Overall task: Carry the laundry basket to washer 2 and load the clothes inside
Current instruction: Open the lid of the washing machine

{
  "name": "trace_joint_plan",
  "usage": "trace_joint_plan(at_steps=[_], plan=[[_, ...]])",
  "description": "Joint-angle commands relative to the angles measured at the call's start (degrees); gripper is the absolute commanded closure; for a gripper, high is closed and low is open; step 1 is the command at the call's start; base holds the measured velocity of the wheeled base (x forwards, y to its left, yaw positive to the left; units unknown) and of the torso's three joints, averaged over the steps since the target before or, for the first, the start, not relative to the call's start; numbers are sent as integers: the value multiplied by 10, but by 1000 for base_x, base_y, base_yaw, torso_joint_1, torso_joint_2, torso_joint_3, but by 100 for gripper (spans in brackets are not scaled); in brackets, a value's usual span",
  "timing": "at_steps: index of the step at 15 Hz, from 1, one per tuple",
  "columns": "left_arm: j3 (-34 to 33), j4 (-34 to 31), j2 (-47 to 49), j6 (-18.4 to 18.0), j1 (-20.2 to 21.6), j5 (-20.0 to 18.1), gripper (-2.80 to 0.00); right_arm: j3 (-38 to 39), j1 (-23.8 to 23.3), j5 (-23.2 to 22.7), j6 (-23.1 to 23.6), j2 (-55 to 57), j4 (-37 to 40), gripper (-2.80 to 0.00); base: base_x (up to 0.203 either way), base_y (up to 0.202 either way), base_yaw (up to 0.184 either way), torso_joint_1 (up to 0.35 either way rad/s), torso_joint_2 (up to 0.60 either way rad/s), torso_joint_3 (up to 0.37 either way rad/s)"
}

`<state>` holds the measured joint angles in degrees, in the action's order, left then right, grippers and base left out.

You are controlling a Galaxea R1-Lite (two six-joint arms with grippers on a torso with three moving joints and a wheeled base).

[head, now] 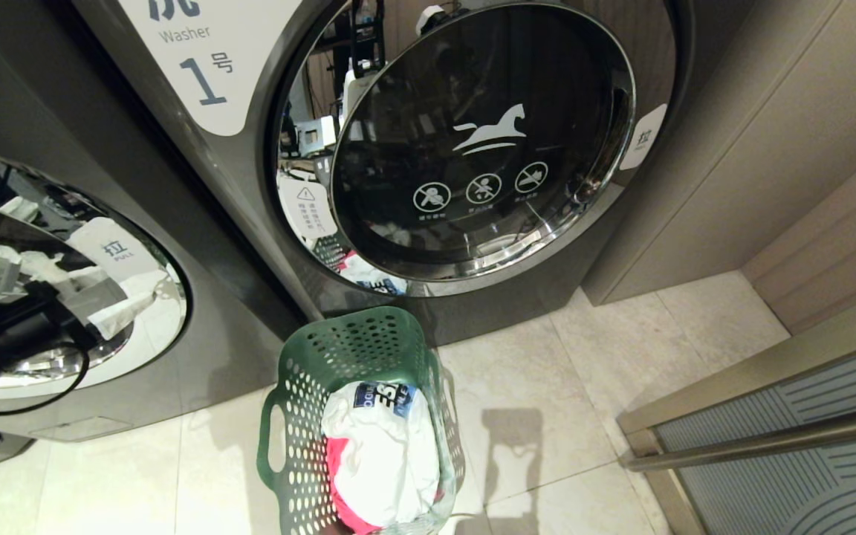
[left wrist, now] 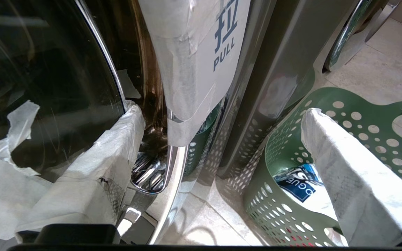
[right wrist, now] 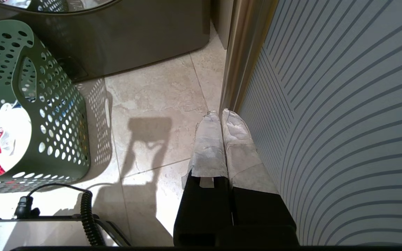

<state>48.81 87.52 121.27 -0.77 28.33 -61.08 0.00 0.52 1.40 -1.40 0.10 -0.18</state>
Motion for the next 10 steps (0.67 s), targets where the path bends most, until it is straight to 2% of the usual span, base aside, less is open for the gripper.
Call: trace_joint_plan(at_steps=[1, 10], plan=[[-5, 1, -17, 2, 1, -11, -280, 0, 1, 0, 0, 0, 0, 0, 0, 0, 0, 0, 0, 0], [-55, 1, -58, 0, 17, -10, -280, 0, 1, 0, 0, 0, 0, 0, 0, 0, 0, 0, 0, 0]])
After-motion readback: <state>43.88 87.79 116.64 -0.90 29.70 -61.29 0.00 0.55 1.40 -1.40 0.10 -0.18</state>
